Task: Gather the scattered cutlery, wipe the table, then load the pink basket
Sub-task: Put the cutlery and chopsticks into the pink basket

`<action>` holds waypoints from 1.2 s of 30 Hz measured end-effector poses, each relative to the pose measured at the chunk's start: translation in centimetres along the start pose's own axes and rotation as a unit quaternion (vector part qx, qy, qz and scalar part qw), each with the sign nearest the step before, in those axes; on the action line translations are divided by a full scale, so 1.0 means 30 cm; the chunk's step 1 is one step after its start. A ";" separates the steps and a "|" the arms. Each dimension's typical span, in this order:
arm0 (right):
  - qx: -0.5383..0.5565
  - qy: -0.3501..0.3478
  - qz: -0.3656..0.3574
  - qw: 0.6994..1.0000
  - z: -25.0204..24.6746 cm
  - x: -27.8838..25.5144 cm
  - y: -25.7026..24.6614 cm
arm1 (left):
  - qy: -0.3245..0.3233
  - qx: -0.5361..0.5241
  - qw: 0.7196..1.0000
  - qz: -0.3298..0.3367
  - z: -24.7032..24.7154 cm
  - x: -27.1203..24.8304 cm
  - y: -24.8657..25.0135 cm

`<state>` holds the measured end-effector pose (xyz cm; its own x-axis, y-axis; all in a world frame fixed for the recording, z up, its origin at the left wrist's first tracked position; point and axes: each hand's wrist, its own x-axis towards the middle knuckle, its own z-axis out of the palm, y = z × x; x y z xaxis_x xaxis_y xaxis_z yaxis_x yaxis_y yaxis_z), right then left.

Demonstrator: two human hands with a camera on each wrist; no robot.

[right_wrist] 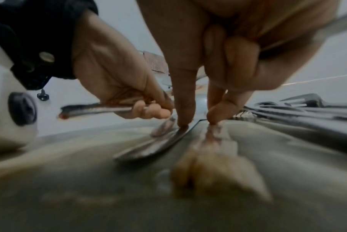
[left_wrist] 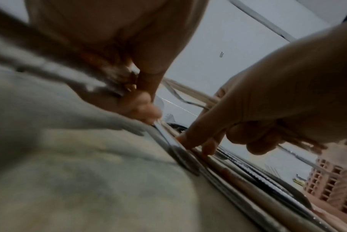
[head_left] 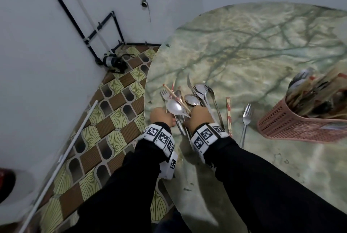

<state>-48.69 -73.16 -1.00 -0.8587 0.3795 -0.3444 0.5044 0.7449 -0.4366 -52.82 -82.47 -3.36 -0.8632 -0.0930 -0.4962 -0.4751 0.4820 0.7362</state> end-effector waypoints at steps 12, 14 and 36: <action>-0.079 0.022 -0.042 0.996 0.004 -0.062 -0.017 | -0.010 0.162 0.986 0.025 -0.007 0.013 0.001; -0.101 0.016 -0.050 0.994 0.009 -0.070 -0.015 | -0.014 0.154 0.987 0.034 -0.015 0.007 -0.010; -0.071 -0.045 -0.034 0.996 0.022 -0.121 0.021 | -0.053 0.128 0.989 0.051 0.005 -0.058 -0.066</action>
<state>-45.18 -74.42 -0.56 -0.8750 0.2798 -0.3951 0.4226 0.8397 -0.3411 -50.35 -83.14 -4.03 -0.8754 0.0520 -0.4805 -0.3163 0.6901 0.6510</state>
